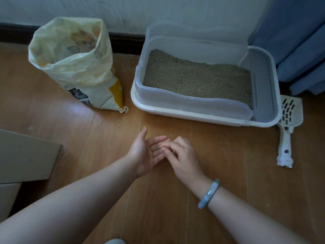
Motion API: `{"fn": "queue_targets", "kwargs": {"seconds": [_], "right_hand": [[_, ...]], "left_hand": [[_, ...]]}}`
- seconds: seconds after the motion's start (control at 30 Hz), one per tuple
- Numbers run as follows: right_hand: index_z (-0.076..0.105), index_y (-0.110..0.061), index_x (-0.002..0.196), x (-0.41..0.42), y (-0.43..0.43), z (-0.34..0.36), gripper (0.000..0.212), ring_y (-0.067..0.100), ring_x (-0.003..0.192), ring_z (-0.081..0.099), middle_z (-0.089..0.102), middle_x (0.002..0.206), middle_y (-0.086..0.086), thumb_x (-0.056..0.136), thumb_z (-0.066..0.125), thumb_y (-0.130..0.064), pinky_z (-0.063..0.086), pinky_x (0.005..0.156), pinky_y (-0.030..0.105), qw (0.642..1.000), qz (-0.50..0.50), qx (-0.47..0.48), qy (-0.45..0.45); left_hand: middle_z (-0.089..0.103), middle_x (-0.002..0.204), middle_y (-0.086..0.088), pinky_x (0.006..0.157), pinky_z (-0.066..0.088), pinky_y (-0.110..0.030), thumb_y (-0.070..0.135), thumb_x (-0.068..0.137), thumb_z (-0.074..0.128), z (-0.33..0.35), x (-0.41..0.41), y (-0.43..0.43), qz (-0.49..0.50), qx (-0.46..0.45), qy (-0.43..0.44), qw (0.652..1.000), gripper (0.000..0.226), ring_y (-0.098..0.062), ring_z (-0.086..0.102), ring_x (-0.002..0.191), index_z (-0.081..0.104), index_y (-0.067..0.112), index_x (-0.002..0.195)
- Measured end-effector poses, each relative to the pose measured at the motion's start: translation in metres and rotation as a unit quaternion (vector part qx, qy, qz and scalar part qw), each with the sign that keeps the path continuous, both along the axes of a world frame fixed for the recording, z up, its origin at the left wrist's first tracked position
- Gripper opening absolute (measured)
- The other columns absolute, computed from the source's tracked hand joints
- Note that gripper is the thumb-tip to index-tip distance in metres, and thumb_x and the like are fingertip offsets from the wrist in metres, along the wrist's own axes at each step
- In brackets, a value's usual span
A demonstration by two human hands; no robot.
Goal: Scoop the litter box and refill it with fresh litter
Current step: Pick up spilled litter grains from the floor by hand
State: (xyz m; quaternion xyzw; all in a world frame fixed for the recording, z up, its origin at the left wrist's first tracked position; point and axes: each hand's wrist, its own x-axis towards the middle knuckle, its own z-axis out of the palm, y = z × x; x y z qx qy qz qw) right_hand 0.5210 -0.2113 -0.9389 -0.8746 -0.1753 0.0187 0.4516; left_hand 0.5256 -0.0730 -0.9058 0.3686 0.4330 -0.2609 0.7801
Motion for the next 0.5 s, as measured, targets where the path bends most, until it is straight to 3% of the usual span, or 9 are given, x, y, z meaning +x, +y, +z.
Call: {"fn": "queue_targets", "kwargs": {"seconds": [0.1,0.23,0.4,0.5], "right_hand": [[0.073,-0.023,0.099,-0.001,-0.008,0.002,0.019,0.002,0.073,0.047,0.047,0.075,-0.01,0.086,0.058,-0.022,0.038,0.069,0.013,0.999,-0.001,0.022,0.025],[0.072,-0.017,0.088,0.008,-0.035,-0.003,0.008,-0.003,0.069,0.051,0.048,0.078,-0.015,0.083,0.068,-0.013,0.036,0.063,0.007,0.998,-0.028,0.002,0.06],[0.072,-0.019,0.092,0.022,-0.076,-0.024,0.01,0.012,0.078,0.051,0.052,0.082,-0.009,0.082,0.069,-0.019,0.046,0.068,0.027,0.98,-0.004,-0.199,0.007],[0.072,-0.02,0.087,0.014,-0.076,-0.029,0.009,0.014,0.076,0.053,0.057,0.08,-0.007,0.078,0.074,-0.019,0.046,0.067,0.029,0.972,0.023,-0.231,-0.025]], "left_hand": [[0.072,0.104,-0.014,0.065,0.059,-0.028,0.058,0.096,0.027,0.001,-0.001,0.002,0.004,-0.001,-0.006,1.0,0.069,-0.02,0.071,0.082,0.062,0.001,0.112],[0.071,0.105,-0.015,0.073,0.057,-0.032,0.057,0.097,0.026,0.002,-0.003,0.008,0.014,0.003,-0.01,1.0,0.067,-0.023,0.071,0.092,0.062,0.002,0.109],[0.071,0.104,-0.015,0.077,0.056,-0.034,0.057,0.097,0.027,0.0,0.0,0.019,0.04,0.017,-0.005,0.999,0.067,-0.024,0.07,0.094,0.062,0.001,0.107],[0.07,0.107,-0.016,0.079,0.055,-0.034,0.057,0.097,0.027,0.0,0.002,0.024,0.055,0.024,-0.007,0.998,0.067,-0.025,0.068,0.099,0.061,0.0,0.108]]}}
